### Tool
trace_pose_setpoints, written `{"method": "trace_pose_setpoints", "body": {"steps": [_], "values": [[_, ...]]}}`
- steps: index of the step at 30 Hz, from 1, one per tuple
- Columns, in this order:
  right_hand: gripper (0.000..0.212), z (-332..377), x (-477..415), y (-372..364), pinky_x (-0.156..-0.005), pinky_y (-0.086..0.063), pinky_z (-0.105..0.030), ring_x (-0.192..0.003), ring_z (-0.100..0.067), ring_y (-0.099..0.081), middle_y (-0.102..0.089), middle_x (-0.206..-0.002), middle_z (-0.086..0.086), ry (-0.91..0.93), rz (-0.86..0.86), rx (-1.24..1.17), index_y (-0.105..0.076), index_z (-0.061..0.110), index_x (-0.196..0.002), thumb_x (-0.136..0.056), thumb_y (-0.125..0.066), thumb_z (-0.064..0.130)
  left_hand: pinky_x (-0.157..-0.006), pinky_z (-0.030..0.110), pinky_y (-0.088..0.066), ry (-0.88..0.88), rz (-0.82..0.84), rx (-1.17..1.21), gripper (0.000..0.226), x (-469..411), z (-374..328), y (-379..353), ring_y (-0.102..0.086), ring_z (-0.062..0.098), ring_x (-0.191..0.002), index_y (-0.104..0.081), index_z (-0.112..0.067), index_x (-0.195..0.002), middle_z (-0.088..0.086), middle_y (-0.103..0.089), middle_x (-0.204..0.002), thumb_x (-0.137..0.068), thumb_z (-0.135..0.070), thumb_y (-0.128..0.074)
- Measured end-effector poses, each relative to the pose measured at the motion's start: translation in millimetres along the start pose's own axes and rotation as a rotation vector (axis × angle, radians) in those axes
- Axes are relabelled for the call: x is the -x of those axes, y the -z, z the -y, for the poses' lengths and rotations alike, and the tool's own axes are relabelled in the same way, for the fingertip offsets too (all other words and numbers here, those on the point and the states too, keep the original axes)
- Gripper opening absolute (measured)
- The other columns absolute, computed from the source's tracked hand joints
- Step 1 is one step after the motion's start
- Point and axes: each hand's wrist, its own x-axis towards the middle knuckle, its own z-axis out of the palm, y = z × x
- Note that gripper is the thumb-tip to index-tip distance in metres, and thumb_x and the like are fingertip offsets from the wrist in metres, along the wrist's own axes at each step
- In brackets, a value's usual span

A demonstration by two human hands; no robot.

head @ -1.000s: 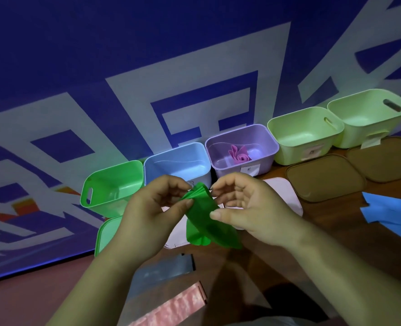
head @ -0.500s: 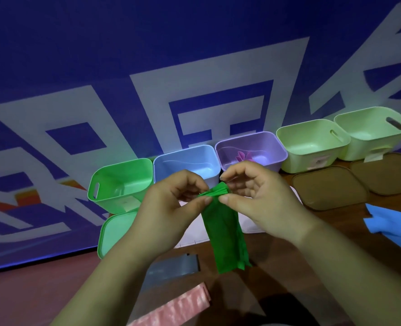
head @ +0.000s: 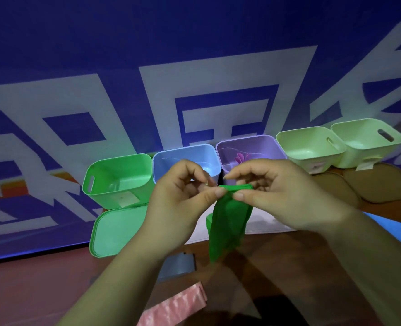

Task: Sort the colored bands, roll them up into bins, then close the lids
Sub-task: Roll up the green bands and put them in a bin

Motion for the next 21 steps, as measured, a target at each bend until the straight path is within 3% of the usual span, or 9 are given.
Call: {"method": "trace_pose_setpoints", "body": {"steps": [3, 6, 9, 12, 15, 18, 21], "values": [[0.039, 7, -1, 15, -0.086, -0.054, -0.021, -0.095, -0.009, -0.066, -0.068, -0.097, 0.011, 0.005, 0.082, 0.117, -0.071, 0.034, -0.111, -0.085, -0.073, 0.005, -0.073, 0.023, -0.055, 0.036, -0.028, 0.086, 0.009, -2, 11, 3, -0.072, 0.018, -0.075, -0.057, -0.005, -0.091, 0.008, -0.069, -0.081, -0.090, 0.003, -0.061], [0.040, 9, -1, 27, -0.086, -0.056, -0.027, -0.093, -0.015, -0.069, -0.070, -0.095, 0.006, -0.043, 0.136, 0.058, -0.074, 0.033, -0.105, -0.080, -0.077, 0.002, -0.074, 0.019, -0.052, 0.118, -0.002, 0.094, 0.013, -2, 33, 6, -0.072, 0.018, -0.085, -0.062, -0.011, -0.100, 0.006, -0.074, -0.091, -0.093, 0.000, -0.059], [0.036, 6, 2, 34, -0.084, -0.056, -0.026, -0.090, -0.017, -0.072, -0.076, -0.096, -0.001, -0.090, 0.114, -0.069, -0.077, 0.035, -0.096, -0.069, -0.079, 0.010, -0.085, 0.021, -0.052, 0.219, 0.104, 0.038, 0.024, 1, 67, 6, -0.069, 0.014, -0.100, -0.065, -0.017, -0.112, 0.001, -0.075, -0.105, -0.094, -0.001, -0.061], [0.036, 3, 7, 41, -0.075, -0.056, -0.021, -0.082, -0.012, -0.070, -0.076, -0.090, -0.005, -0.135, 0.106, -0.194, -0.079, 0.034, -0.086, -0.062, -0.077, 0.007, -0.100, 0.029, -0.050, 0.274, 0.246, -0.043, 0.035, 3, 102, 1, -0.062, 0.014, -0.117, -0.063, -0.030, -0.121, -0.006, -0.070, -0.121, -0.089, -0.017, -0.061], [0.032, -2, 14, 50, -0.065, -0.054, -0.015, -0.073, -0.008, -0.070, -0.075, -0.082, -0.004, -0.190, 0.136, -0.341, -0.080, 0.027, -0.081, -0.057, -0.092, 0.010, -0.104, 0.032, -0.047, 0.331, 0.358, 0.015, 0.041, 4, 120, -13, -0.058, 0.010, -0.124, -0.061, -0.031, -0.125, -0.009, -0.067, -0.127, -0.086, -0.017, -0.056], [0.045, -16, 24, 59, -0.063, -0.056, -0.017, -0.069, -0.009, -0.070, -0.073, -0.077, -0.003, -0.212, 0.098, -0.472, -0.079, 0.024, -0.081, -0.041, -0.098, 0.034, -0.099, 0.037, -0.049, 0.420, 0.455, 0.142, 0.045, 2, 133, -29, -0.063, 0.023, -0.116, -0.060, -0.024, -0.125, 0.003, -0.068, -0.123, -0.084, -0.009, -0.054], [0.050, -28, 33, 67, -0.062, -0.057, -0.020, -0.065, -0.010, -0.069, -0.071, -0.073, -0.005, -0.232, 0.015, -0.584, -0.079, 0.022, -0.076, -0.033, -0.100, 0.032, -0.085, 0.033, -0.049, 0.457, 0.533, 0.151, 0.044, 2, 148, -40, -0.062, 0.024, -0.088, -0.063, -0.021, -0.116, 0.008, -0.066, -0.095, -0.078, -0.001, -0.054]]}}
